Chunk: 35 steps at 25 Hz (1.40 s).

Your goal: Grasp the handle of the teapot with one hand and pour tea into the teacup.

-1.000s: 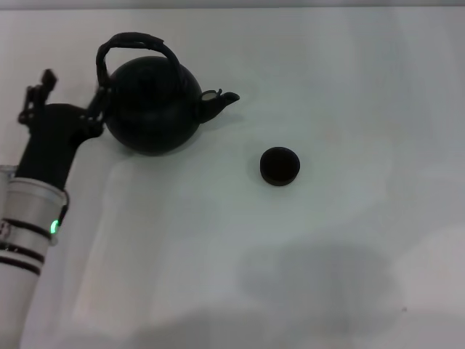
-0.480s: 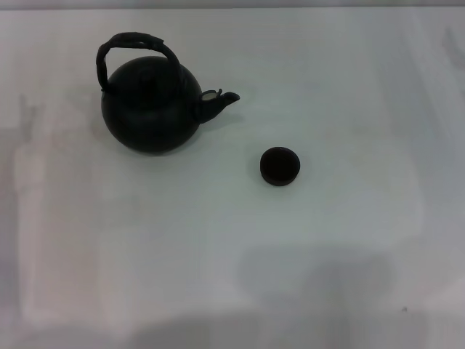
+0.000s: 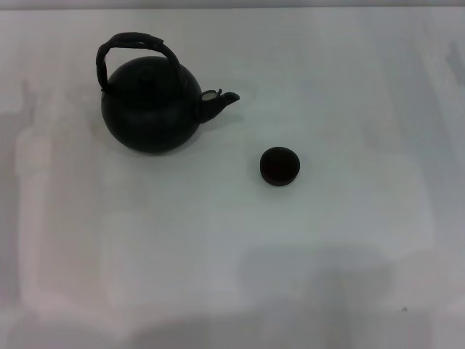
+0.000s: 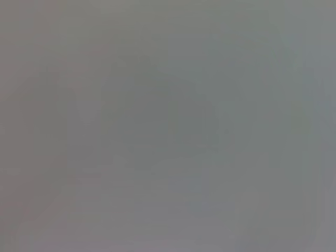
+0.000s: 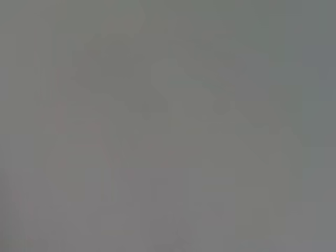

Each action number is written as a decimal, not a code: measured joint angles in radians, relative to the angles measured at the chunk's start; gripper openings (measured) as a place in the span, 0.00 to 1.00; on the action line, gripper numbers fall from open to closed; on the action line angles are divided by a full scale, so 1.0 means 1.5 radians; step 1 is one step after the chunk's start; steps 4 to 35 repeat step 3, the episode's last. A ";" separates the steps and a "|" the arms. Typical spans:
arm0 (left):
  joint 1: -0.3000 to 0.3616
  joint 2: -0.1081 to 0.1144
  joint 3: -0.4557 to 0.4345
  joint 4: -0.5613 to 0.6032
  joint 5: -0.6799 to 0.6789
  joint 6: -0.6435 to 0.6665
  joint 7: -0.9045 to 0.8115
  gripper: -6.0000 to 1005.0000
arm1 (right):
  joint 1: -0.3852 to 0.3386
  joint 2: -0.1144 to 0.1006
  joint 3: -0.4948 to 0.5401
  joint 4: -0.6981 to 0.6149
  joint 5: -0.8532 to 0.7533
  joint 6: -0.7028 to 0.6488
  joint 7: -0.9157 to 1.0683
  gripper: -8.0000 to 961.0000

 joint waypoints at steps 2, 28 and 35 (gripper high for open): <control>-0.001 0.000 0.001 0.000 0.002 -0.004 0.000 0.88 | 0.004 0.000 0.000 0.001 0.000 0.003 0.000 0.88; -0.001 0.000 0.002 0.000 0.002 -0.008 0.000 0.88 | 0.005 0.000 0.000 0.001 0.000 0.004 -0.001 0.88; -0.001 0.000 0.002 0.000 0.002 -0.008 0.000 0.88 | 0.005 0.000 0.000 0.001 0.000 0.004 -0.001 0.88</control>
